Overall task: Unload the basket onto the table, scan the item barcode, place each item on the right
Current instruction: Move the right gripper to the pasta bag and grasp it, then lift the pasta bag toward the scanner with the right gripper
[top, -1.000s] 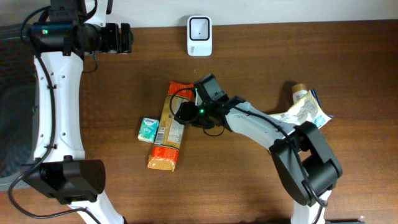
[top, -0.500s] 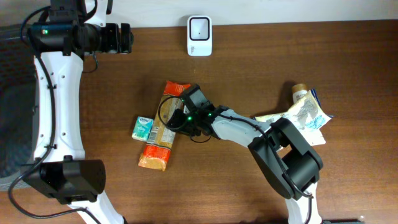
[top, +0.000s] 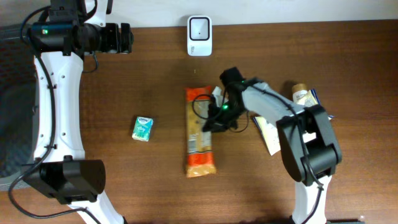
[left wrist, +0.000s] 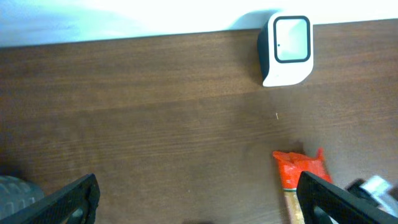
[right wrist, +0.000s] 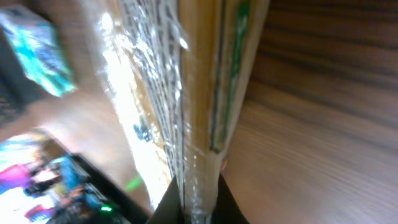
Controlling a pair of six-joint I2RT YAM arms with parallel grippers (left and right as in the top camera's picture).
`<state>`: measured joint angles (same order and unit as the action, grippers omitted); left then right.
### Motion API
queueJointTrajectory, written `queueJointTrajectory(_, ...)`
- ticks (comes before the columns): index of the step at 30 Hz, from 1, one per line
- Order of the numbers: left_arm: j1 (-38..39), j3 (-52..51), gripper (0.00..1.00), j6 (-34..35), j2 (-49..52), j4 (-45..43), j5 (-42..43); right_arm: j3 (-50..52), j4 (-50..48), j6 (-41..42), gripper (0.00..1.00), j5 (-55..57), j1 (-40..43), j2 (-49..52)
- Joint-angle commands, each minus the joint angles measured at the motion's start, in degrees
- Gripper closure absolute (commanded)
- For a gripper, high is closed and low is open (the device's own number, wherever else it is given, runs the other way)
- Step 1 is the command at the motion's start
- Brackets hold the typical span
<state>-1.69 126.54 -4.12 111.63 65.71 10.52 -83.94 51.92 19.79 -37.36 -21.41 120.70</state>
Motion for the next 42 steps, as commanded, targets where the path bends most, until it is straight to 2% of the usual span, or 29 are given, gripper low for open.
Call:
queueJointTrajectory(1, -0.09, 0.26, 0.01, -0.94, -0.92, -0.07, 0.20, -12.33, 12.68, -10.62, 0.96, 20.85, -2.14, -2.10)
queueJointTrajectory(4, -0.09, 0.26, 0.01, -0.92, -0.92, -0.09, 0.20, -17.57, 19.26, -10.54, 0.96, 32.68, -6.45, -2.10)
queueJointTrajectory(7, -0.09, 0.26, 0.01, -0.92, -0.92, -0.07, 0.17, -17.53, 19.28, -9.84, 0.95, 34.53, -10.56, -1.40)
queueJointTrajectory(8, -0.09, 0.26, 0.01, -0.92, -0.92, -0.09, 0.20, -17.49, 19.15, -9.86, 0.92, 34.77, -11.30, -1.01)
queueJointTrajectory(9, -0.09, 0.26, 0.01, -0.92, -0.92, -0.09, 0.20, -17.42, 18.67, -9.86, 0.79, 34.64, -11.98, -0.15)
queueJointTrajectory(12, -0.09, 0.26, 0.01, -0.92, -0.92, -0.09, 0.17, -17.42, 17.84, -9.90, 0.56, 34.58, -12.33, 2.05)
queueJointTrajectory(14, -0.09, 0.26, 0.01, -0.92, -0.92, -0.09, 0.17, -17.42, 17.49, -10.29, 0.35, 34.36, -11.93, 3.43)
queueJointTrajectory(16, -0.09, 0.26, 0.01, -0.92, -0.92, -0.09, 0.20, -17.38, 16.74, -12.87, 0.18, 33.05, -11.78, 4.00)
queueJointTrajectory(19, -0.09, 0.26, 0.01, -0.92, -0.92, -0.09, 0.17, -17.35, 15.13, -16.87, 0.10, 28.63, -11.06, 5.18)
queueJointTrajectory(23, -0.09, 0.26, 0.01, -0.92, -0.92, -0.09, 0.17, -17.35, 14.88, -19.45, 0.09, 26.32, -9.01, 6.78)
queueJointTrajectory(25, -0.09, 0.26, 0.01, -0.92, -0.92, -0.07, 0.20, -17.33, 14.86, -22.69, 0.09, 20.98, -6.64, 7.10)
queueJointTrajectory(29, -0.09, 0.26, 0.01, -0.92, -0.92, -0.07, 0.17, -17.16, 14.93, -26.51, 0.19, 11.17, -0.92, 7.13)
queueJointTrajectory(31, -0.09, 0.26, 0.01, -0.92, -0.92, -0.07, 0.17, -16.44, 14.88, -29.49, 0.21, 6.47, 0.37, 7.13)
queueJointTrajectory(38, -0.09, 0.26, 0.01, -0.92, -0.92, -0.07, 0.17, -11.54, 12.66, -30.51, 0.22, 5.84, -0.94, 7.15)
queueJointTrajectory(40, -0.09, 0.26, 0.01, -0.92, -0.92, -0.09, 0.20, -9.90, 11.74, -30.49, 0.27, 5.84, -1.18, 7.13)
queueJointTrajectory(42, -0.09, 0.26, 0.01, -0.94, -0.92, -0.09, 0.20, -8.70, 11.02, -30.45, 0.44, 5.81, -1.05, 7.15)
